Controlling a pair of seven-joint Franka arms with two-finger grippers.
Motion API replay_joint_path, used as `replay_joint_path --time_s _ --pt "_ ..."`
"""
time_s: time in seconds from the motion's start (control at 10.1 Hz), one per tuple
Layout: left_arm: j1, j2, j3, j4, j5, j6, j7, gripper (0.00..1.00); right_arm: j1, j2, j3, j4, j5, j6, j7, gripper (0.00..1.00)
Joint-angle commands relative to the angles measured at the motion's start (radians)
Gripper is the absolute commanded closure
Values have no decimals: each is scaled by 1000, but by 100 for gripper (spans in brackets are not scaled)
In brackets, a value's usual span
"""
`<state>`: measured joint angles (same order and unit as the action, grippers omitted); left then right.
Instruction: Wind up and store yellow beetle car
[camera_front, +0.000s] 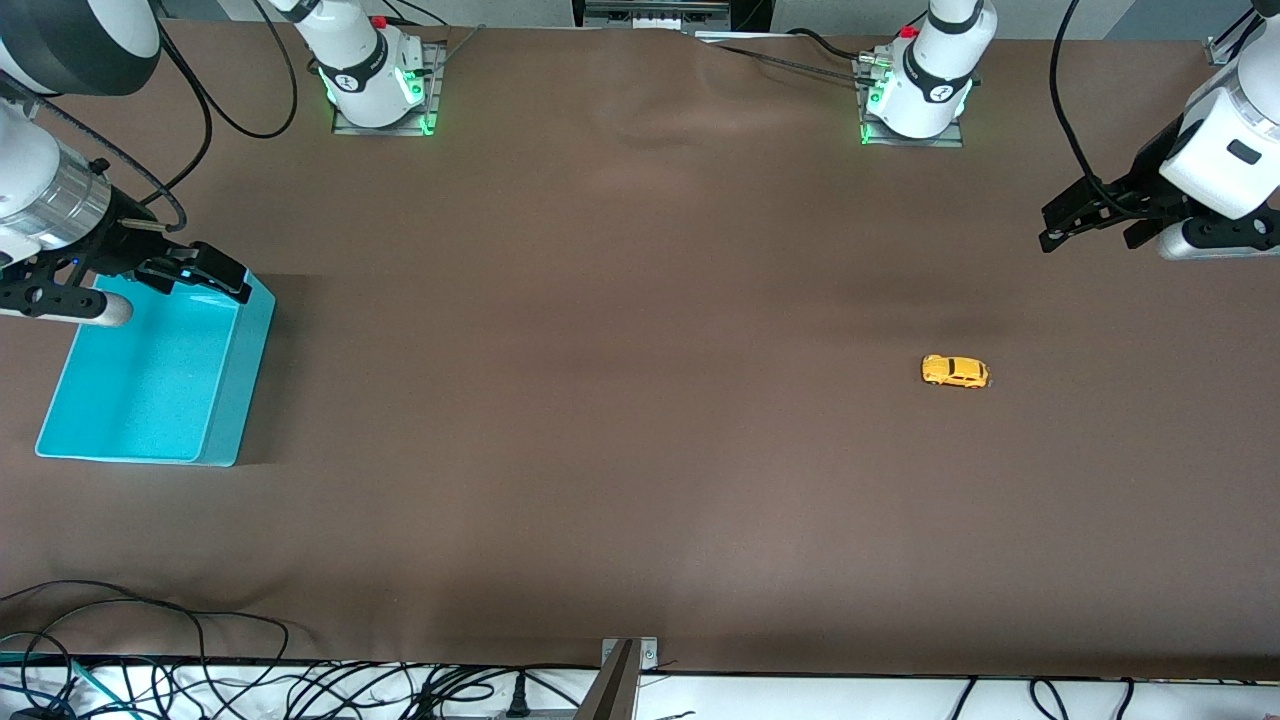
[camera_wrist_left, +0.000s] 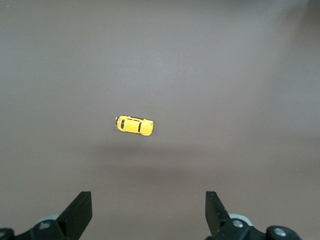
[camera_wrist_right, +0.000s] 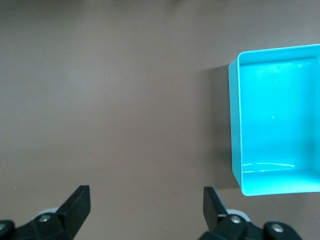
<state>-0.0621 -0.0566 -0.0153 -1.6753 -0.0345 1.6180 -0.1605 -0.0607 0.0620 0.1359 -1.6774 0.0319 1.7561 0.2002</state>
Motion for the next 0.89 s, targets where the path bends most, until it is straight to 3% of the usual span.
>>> replay_joint_path --time_s 0.0,0.3,0.59,0.79 --pt "-8 11 -3 28 22 -23 21 0 -1 12 1 15 19 -7 12 0" --pt "-8 132 -3 28 28 -56 68 0 -1 16 1 13 19 -10 12 0" --pt "-11 202 0 28 30 -53 475 0 -1 24 1 19 14 -6 2 0" --pt "7 271 4 26 30 -23 610 0 1 18 2 24 17 -29 19 0"
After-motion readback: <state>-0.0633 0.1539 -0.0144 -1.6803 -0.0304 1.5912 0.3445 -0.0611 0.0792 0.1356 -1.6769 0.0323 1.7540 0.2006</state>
